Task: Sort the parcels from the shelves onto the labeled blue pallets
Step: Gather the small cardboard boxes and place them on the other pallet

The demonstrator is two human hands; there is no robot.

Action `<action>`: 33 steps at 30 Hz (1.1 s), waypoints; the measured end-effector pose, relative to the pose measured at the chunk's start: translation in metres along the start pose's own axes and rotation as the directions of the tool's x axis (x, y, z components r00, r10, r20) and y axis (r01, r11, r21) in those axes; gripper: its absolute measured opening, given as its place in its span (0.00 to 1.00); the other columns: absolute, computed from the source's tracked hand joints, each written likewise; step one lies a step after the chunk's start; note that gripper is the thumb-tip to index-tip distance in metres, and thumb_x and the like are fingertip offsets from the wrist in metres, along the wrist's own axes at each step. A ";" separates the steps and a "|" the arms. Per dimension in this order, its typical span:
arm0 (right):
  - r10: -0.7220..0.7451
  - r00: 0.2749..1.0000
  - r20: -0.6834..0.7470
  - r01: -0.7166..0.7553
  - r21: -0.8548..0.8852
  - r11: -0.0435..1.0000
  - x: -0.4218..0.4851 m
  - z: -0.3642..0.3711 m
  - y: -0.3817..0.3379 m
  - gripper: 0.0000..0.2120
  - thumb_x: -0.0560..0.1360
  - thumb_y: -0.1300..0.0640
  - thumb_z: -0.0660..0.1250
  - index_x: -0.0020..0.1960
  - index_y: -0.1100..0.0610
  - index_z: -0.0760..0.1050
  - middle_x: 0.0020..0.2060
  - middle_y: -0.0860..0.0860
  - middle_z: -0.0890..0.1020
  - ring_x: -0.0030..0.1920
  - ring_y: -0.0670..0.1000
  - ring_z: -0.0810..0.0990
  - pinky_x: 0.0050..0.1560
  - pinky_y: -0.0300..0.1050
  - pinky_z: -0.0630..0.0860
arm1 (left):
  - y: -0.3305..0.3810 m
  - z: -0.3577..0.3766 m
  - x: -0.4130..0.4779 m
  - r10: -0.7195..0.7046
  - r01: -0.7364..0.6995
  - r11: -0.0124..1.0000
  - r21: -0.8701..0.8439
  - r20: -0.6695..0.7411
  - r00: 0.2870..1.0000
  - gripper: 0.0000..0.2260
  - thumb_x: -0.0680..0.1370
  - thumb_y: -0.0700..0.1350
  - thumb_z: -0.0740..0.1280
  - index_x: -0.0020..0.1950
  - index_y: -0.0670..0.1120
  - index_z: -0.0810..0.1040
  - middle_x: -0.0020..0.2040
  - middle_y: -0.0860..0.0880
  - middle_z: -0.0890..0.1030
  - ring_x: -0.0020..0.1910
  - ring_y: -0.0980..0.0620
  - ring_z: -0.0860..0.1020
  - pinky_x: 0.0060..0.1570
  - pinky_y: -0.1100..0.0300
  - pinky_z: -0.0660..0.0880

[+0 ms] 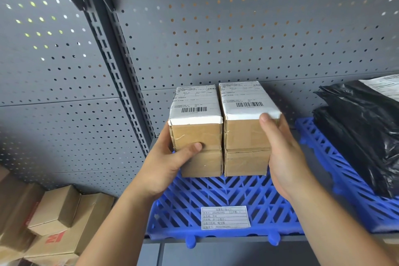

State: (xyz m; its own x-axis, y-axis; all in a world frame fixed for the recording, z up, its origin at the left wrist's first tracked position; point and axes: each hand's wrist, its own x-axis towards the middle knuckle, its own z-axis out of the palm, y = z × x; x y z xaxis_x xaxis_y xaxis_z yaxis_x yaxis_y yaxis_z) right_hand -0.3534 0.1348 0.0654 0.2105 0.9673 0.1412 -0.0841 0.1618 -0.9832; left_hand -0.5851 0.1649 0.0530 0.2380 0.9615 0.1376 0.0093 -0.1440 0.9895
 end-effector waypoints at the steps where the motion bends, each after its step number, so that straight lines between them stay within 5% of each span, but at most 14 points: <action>1: -0.004 1.000 0.004 0.004 0.006 1.000 0.000 0.000 0.000 0.09 0.81 0.42 0.61 0.61 0.31 0.70 0.51 0.22 0.79 0.52 0.22 0.75 0.54 0.35 0.66 | 0.001 0.000 0.000 0.000 0.000 1.000 -0.004 -0.002 1.000 0.32 0.67 0.53 0.78 0.70 0.54 0.74 0.63 0.52 0.84 0.62 0.54 0.82 0.56 0.63 0.79; 6: 0.002 1.000 0.023 -0.003 0.037 0.999 0.000 0.000 -0.001 0.09 0.82 0.44 0.62 0.60 0.31 0.71 0.52 0.24 0.80 0.53 0.23 0.76 0.56 0.36 0.66 | 0.000 0.000 0.001 -0.017 0.016 1.000 -0.019 -0.009 1.000 0.32 0.66 0.53 0.78 0.69 0.52 0.75 0.61 0.52 0.85 0.61 0.54 0.83 0.54 0.66 0.78; 10: 0.002 0.998 0.062 -0.005 0.036 0.999 0.002 -0.002 -0.001 0.16 0.78 0.39 0.65 0.65 0.30 0.71 0.61 0.32 0.81 0.63 0.33 0.77 0.69 0.47 0.67 | 0.000 0.002 0.000 -0.023 0.022 0.999 -0.042 -0.021 1.000 0.32 0.65 0.52 0.78 0.68 0.51 0.75 0.60 0.51 0.85 0.60 0.53 0.83 0.52 0.66 0.79; 14: -0.003 0.995 0.102 -0.002 0.045 0.999 0.003 -0.007 -0.002 0.20 0.79 0.39 0.65 0.70 0.32 0.68 0.62 0.30 0.79 0.65 0.31 0.74 0.74 0.50 0.62 | 0.002 0.006 -0.002 -0.008 0.005 0.998 -0.061 -0.041 0.999 0.34 0.65 0.51 0.78 0.70 0.51 0.73 0.61 0.50 0.85 0.61 0.51 0.83 0.52 0.65 0.79; 19: -0.016 0.991 0.134 0.012 0.026 1.000 -0.003 -0.016 -0.004 0.33 0.72 0.35 0.65 0.76 0.36 0.63 0.68 0.34 0.77 0.71 0.38 0.72 0.77 0.55 0.62 | 0.009 0.008 -0.010 0.074 -0.073 0.997 0.013 -0.095 0.993 0.39 0.72 0.48 0.77 0.80 0.55 0.63 0.73 0.53 0.77 0.73 0.51 0.74 0.73 0.46 0.69; 24: -0.045 0.988 0.146 0.051 -0.035 0.998 -0.014 -0.027 -0.008 0.36 0.73 0.36 0.63 0.79 0.38 0.59 0.71 0.32 0.73 0.72 0.35 0.69 0.76 0.51 0.63 | 0.017 0.015 -0.032 0.095 -0.078 0.994 0.078 -0.248 0.964 0.49 0.65 0.62 0.81 0.80 0.64 0.60 0.78 0.61 0.68 0.78 0.59 0.65 0.78 0.42 0.61; 33: -0.006 0.991 0.132 0.021 -0.114 0.993 -0.037 -0.053 -0.015 0.38 0.69 0.30 0.61 0.78 0.31 0.57 0.77 0.32 0.62 0.74 0.31 0.61 0.77 0.43 0.56 | 0.031 0.056 -0.082 0.155 -0.071 0.976 0.204 -0.429 0.890 0.38 0.69 0.61 0.73 0.76 0.70 0.61 0.76 0.70 0.66 0.75 0.68 0.65 0.77 0.45 0.64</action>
State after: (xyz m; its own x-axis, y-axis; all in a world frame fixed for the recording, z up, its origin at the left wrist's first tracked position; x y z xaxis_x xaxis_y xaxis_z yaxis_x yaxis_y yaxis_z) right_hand -0.3087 0.0867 0.0689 0.0807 0.9837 0.1609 0.0323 0.1587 -0.9868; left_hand -0.5496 0.0684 0.0702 -0.2038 0.9338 0.2941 0.1908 -0.2568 0.9474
